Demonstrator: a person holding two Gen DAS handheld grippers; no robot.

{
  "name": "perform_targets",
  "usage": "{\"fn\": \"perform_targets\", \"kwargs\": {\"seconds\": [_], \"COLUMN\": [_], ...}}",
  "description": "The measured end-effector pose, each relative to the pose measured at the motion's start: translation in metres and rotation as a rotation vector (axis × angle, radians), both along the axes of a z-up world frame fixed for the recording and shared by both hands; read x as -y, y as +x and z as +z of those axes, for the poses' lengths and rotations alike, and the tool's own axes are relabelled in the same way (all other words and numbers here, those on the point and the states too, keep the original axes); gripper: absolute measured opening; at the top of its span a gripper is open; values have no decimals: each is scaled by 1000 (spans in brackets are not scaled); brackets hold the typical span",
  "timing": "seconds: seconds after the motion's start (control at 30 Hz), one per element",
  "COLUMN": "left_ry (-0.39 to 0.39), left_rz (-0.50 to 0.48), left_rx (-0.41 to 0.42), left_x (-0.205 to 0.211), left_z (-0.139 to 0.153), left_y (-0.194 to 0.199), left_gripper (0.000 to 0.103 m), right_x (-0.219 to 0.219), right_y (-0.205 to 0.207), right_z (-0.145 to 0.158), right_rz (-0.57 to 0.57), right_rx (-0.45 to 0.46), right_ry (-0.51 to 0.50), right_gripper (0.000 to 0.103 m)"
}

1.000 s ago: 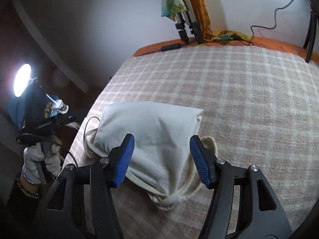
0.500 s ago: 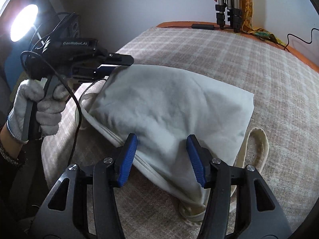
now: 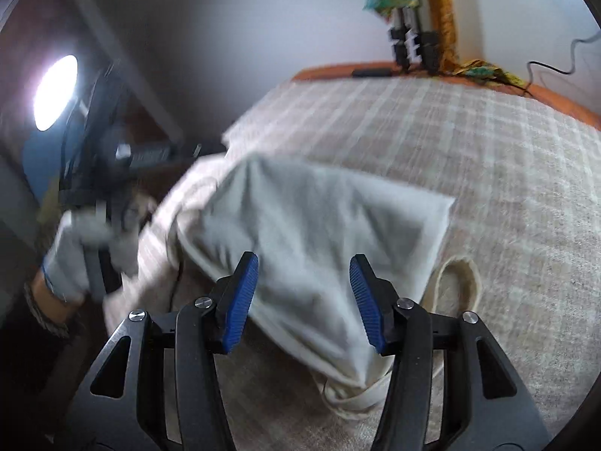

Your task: Fold small clothes

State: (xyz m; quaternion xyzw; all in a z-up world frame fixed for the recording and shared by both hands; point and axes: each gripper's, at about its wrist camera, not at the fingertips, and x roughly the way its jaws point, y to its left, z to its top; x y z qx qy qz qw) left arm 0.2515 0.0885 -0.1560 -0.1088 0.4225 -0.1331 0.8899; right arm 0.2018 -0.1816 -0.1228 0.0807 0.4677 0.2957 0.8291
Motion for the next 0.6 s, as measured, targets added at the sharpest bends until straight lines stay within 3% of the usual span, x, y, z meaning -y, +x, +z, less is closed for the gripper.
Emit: {"fn": "perform_targets", "kwargs": {"seconds": [0.17, 0.33, 0.43, 0.5, 0.57, 0.6], "left_ry": [81, 149, 185, 208, 202, 185], "left_rz": [-119, -111, -103, -93, -65, -55], "left_rx": [-6, -51, -34, -34, -36, -36], "left_x": [33, 29, 17, 8, -3, -7], "left_z": [-3, -32, -40, -41, -34, -31], "left_y": [-20, -44, -73, -85, -92, -93], "left_gripper": [16, 21, 34, 34, 36, 44], "right_x": [0, 13, 34, 45, 58, 64], "right_y": [29, 43, 34, 32, 27, 27], "right_z": [-8, -31, -31, -31, -25, -21], "right_rz": [-51, -135, -152, -167, -182, -184], "right_rx": [-17, -49, -39, -30, -43, -51], "right_ry": [-38, -142, -185, -240, -188, -143], "right_gripper": [50, 50, 50, 50, 51, 50]}}
